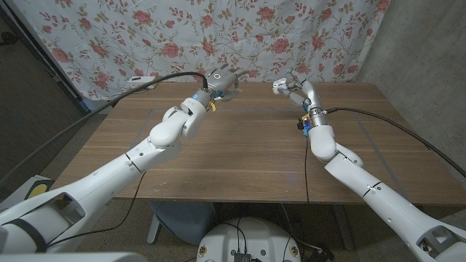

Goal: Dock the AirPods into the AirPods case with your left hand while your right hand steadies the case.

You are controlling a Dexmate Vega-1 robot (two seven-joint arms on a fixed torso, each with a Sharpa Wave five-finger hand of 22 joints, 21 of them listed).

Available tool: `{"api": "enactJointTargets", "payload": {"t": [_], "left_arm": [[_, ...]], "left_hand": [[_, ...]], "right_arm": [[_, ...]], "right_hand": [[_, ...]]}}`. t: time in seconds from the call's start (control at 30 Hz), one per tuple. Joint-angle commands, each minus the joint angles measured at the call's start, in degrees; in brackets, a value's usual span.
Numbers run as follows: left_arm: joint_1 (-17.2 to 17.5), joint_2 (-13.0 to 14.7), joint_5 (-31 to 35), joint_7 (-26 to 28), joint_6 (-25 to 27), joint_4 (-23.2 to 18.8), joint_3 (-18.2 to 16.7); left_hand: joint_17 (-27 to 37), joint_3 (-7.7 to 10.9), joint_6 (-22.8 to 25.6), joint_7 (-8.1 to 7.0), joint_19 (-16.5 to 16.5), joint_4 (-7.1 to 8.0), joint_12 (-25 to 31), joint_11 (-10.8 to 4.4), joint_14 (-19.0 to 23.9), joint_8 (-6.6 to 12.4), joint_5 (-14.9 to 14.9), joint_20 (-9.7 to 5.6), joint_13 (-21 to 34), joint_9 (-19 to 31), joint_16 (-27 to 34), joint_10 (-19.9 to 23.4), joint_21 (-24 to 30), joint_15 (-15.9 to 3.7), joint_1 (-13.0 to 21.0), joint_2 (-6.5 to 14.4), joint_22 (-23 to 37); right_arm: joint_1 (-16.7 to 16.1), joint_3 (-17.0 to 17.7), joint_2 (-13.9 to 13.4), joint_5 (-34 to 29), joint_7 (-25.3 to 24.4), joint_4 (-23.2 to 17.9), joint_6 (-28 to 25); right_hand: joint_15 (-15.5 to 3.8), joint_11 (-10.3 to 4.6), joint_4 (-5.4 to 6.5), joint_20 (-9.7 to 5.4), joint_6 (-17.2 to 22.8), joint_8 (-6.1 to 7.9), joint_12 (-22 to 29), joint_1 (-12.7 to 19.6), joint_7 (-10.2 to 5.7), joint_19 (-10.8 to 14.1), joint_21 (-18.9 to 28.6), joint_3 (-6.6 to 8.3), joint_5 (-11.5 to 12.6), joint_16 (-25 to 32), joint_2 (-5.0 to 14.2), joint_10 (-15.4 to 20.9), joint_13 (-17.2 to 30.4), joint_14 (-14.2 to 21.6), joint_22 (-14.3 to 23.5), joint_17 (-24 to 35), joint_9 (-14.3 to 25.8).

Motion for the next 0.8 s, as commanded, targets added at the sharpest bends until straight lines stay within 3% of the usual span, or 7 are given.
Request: {"api": "enactJointTargets", "payload": {"t": [0.03, 0.8], "left_arm": [[-1.4, 0.4, -0.2, 0.7, -2.4, 0.2, 0.0], [-4.5, 0.4, -0.9, 1.4, -8.0, 1.9, 0.2]], "left_hand": [[0.1, -0.29, 0.4, -0.06, 0.4, 0.07, 0.5, 0.09, 1.6, -0.16, 0.1, -0.21, 0.3, 0.3, 0.4, 0.5, 0.3, -1.53, 0.7, 0.0, 0.0], [0.2, -0.54, 0.4, -0.18, 0.4, 0.11, 0.4, 0.08, 1.6, -0.29, 0.2, -0.38, 0.2, 0.3, 0.4, 0.5, 0.2, -1.65, 1.3, 0.2, 0.0]], "right_arm": [[-0.3, -0.8, -0.9, -0.8, 1.9, -0.7, 0.4], [1.0, -2.5, -1.3, -2.4, 4.9, -0.3, 2.5]], "right_hand": [[-8.53, -7.48, -0.36, 0.35, -0.5, -0.09, 0.8, 0.2, 0.01, 0.0, -0.1, 0.03, 0.2, -0.2, 0.4, 8.2, 0.5, 0.4, 0.2, 0.1, 0.2], [-8.53, -7.48, -0.35, 0.63, -1.4, -0.09, 0.8, 0.2, 0.08, -0.4, -0.4, 0.03, 0.2, -0.4, 0.38, 8.2, 0.5, 0.4, 0.2, 0.2, 0.2]]}}
